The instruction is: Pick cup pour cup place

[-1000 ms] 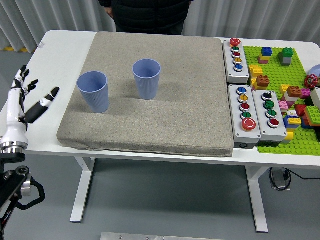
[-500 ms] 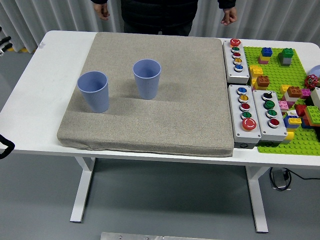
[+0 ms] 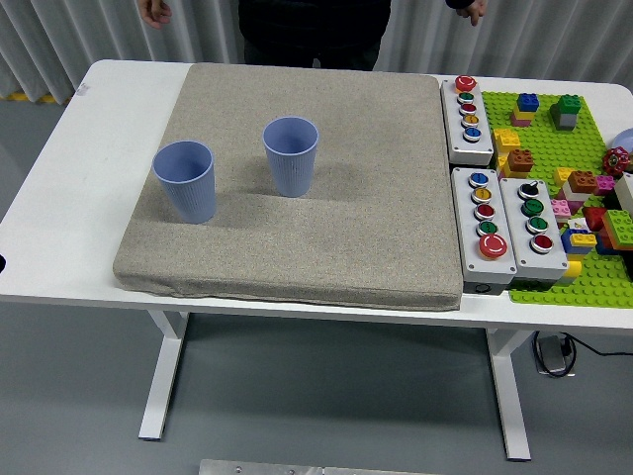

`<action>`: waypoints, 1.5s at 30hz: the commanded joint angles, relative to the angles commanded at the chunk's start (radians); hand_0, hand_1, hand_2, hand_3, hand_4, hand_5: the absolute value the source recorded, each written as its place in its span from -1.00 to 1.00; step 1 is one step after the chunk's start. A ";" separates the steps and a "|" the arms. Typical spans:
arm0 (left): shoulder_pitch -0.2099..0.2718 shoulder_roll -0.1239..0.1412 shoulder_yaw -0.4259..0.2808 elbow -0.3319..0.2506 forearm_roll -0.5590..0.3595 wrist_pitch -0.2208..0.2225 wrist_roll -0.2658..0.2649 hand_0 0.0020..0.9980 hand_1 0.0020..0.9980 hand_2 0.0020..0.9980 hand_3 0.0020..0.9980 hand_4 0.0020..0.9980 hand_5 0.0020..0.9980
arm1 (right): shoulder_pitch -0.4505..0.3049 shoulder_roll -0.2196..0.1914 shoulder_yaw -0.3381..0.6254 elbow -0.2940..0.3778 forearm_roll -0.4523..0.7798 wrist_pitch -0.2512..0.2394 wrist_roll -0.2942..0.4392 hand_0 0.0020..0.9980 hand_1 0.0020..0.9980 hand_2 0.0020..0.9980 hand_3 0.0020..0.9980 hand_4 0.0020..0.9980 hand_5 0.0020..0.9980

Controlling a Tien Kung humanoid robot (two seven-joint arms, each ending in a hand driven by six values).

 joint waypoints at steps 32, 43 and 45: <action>0.033 -0.033 -0.061 -0.037 0.006 0.023 -0.007 0.51 0.51 0.72 0.75 0.62 1.00 | 0.020 -0.008 0.019 -0.001 -0.015 0.004 -0.002 0.39 0.32 0.22 0.24 -1.00 -0.24; 0.042 -0.030 -0.083 -0.058 0.020 0.022 -0.002 0.51 0.51 0.72 0.76 0.61 1.00 | 0.021 -0.006 0.028 -0.001 -0.021 0.014 -0.005 0.39 0.32 0.22 0.24 -1.00 -0.24; 0.044 -0.026 -0.088 -0.061 0.019 0.022 -0.003 0.52 0.51 0.72 0.76 0.61 1.00 | 0.022 -0.005 0.033 0.000 -0.023 0.014 -0.007 0.39 0.32 0.22 0.24 -1.00 -0.25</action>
